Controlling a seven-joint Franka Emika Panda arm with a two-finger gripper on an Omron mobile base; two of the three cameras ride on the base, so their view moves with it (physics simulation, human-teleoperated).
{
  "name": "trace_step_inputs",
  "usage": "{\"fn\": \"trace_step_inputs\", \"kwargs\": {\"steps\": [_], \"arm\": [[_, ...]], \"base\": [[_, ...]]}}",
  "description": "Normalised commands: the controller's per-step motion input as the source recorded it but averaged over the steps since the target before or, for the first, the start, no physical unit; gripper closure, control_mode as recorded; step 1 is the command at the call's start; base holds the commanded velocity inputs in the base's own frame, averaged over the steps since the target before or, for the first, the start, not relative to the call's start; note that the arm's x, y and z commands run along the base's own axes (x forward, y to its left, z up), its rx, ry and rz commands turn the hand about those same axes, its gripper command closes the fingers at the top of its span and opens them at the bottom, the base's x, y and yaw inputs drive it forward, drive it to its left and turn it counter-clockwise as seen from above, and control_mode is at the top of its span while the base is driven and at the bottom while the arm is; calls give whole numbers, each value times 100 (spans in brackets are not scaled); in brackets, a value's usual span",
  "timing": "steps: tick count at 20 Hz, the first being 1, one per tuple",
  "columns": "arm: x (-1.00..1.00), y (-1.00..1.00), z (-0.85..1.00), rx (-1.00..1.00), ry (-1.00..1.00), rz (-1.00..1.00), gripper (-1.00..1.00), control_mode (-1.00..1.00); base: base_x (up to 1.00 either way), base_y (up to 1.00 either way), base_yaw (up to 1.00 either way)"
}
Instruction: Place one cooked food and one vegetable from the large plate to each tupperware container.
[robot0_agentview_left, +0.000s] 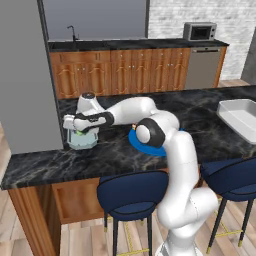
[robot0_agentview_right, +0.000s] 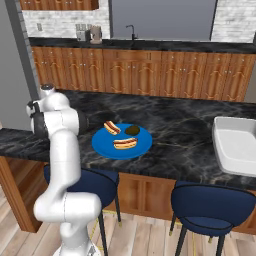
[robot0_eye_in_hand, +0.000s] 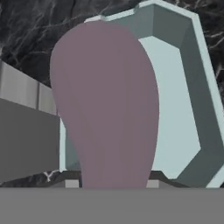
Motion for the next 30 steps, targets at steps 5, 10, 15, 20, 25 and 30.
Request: {"fn": "trace_step_inputs", "kwargs": {"steps": [5,10,15,20,25,30], "arm": [[5,6,-55,-1,6,1,100,-100],[14,0,-39,0,2,0,-100,-100],[7,0,-1,0,0,0,-100,-100],[1,-4,16,0,0,0,-100,-100],[-19,-50,70,0,0,0,-100,-100],[-24,-97,18,0,3,0,-100,-100]], "base": [[0,0,0],[0,0,0],[0,0,0],[0,0,0],[0,0,0],[0,0,0]]}}
